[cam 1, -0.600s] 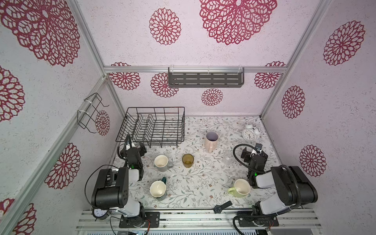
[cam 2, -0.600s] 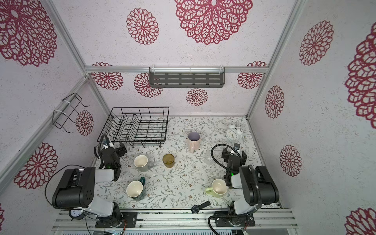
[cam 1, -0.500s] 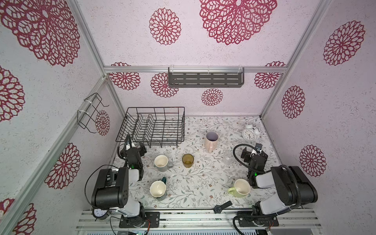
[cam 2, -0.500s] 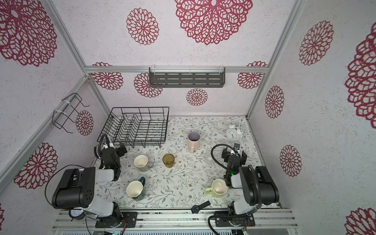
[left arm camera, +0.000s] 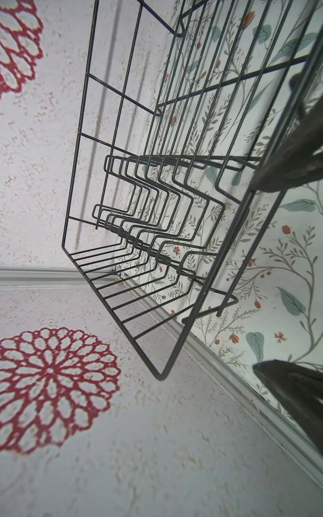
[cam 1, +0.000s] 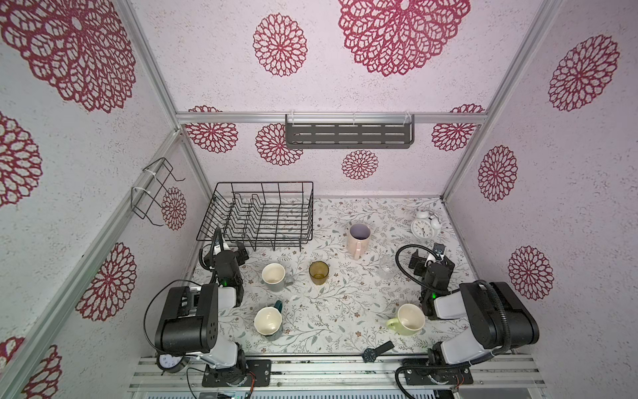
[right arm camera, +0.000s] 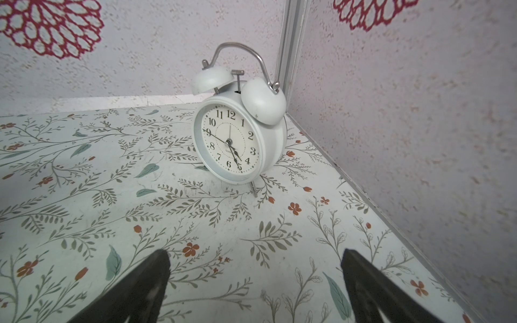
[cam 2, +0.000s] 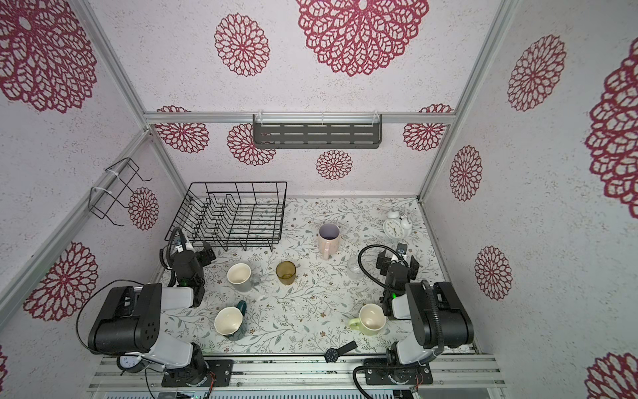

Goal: Load cups into a dish rack
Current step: Move the cup to the bottom-center of the table.

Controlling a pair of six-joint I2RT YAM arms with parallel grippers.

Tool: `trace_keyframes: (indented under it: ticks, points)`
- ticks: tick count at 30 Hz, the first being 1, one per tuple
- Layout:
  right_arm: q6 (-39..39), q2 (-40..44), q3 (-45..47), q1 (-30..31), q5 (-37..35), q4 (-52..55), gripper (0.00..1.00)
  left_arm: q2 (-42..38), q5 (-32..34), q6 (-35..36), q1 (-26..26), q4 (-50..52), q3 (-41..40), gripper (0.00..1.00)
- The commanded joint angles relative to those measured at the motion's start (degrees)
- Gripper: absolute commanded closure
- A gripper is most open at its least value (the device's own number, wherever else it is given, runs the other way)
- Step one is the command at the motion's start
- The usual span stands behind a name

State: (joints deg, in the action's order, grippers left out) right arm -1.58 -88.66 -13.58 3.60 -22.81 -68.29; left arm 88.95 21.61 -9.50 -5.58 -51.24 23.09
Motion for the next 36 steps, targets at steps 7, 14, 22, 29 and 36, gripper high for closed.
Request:
trace_keyframes:
  ticks: [7, 14, 22, 29, 36]
  points:
    - [-1.1, 0.5, -0.5, 0.2, -1.1, -1.8, 0.01, 0.2, 0.4, 0.3, 0.5, -1.1, 0.3, 0.03]
    - [-0.5, 3.2, 0.7, 0.2, 0.6, -1.7, 0.01, 0.1, 0.5, 0.1, 0.3, -1.1, 0.2, 0.03]
    - [-1.5, 24.4, -4.7, 0.2, 4.8, 23.1, 0.01, -12.2, 3.4, 0.4, 1.8, 9.2, 0.3, 0.03]
    - [-20.3, 33.4, -14.7, 0.2, -0.8, 43.4, 0.01, -32.0, 1.5, -14.3, 2.3, 52.9, 14.6, 0.03]
    - [-24.8, 29.4, -22.0, 0.3, 15.8, 52.5, 0.02, -42.1, -4.6, -28.4, 1.7, 70.6, 21.4, 0.03]
